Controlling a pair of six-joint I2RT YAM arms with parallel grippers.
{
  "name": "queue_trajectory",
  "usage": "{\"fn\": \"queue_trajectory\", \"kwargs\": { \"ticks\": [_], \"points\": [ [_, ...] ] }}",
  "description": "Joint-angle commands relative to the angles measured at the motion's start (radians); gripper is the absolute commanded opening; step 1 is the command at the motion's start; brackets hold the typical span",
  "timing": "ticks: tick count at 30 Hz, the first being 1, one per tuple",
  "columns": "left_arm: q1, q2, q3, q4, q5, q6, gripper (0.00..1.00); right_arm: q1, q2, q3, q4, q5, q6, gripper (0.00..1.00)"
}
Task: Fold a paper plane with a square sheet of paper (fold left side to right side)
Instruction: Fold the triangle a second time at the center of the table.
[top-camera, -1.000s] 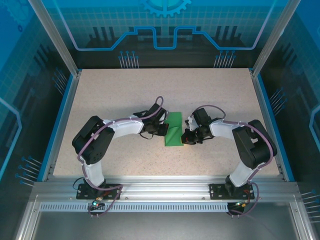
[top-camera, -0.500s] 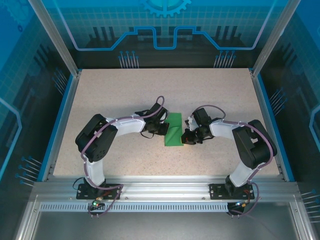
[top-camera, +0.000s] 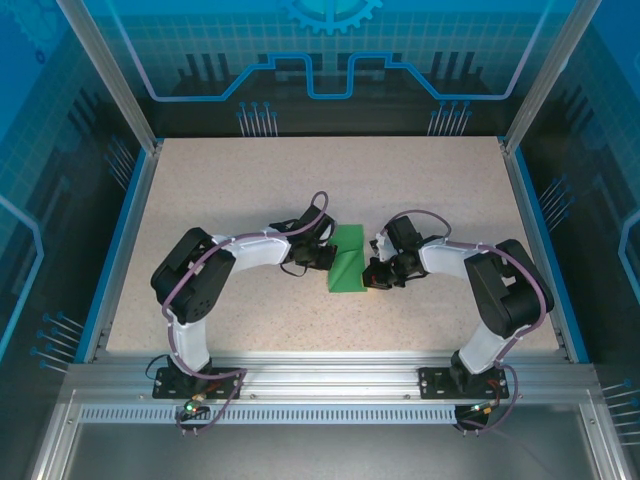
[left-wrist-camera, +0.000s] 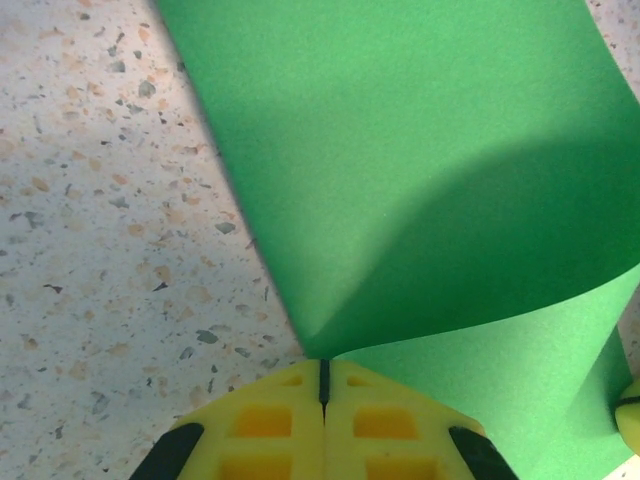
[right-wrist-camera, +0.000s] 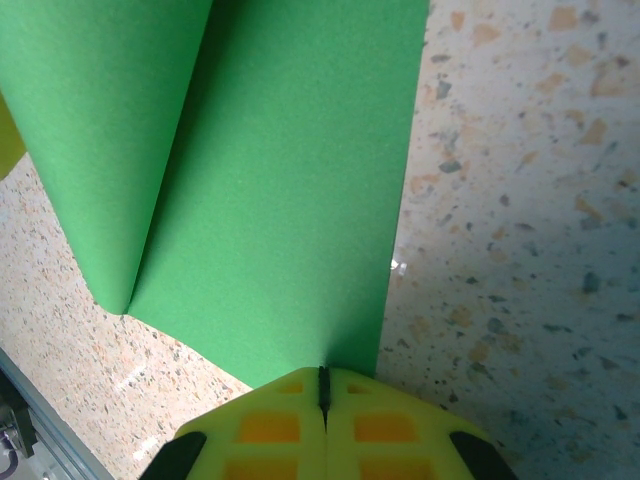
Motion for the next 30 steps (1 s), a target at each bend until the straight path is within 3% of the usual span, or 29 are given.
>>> {"fn": "queue_trajectory", "kwargs": {
  "ticks": [1, 13, 22, 30],
  "points": [
    [0.010, 0.022, 0.031, -0.020, -0.005, -0.015, 0.00, 0.017, 0.028, 0.003, -0.055, 0.029, -0.008, 0.03],
    [0.010, 0.050, 0.024, -0.020, 0.017, -0.014, 0.00, 0.013, 0.019, 0.012, -0.051, 0.020, -0.011, 0.04],
    [0.006, 0.053, 0.012, -0.017, 0.025, -0.016, 0.00, -0.047, -0.080, 0.007, 0.096, -0.124, 0.033, 0.10],
    [0.004, 0.056, 0.015, -0.015, 0.026, -0.016, 0.00, -0.034, -0.003, 0.048, 0.298, -0.215, 0.158, 0.01]
  ]
}}
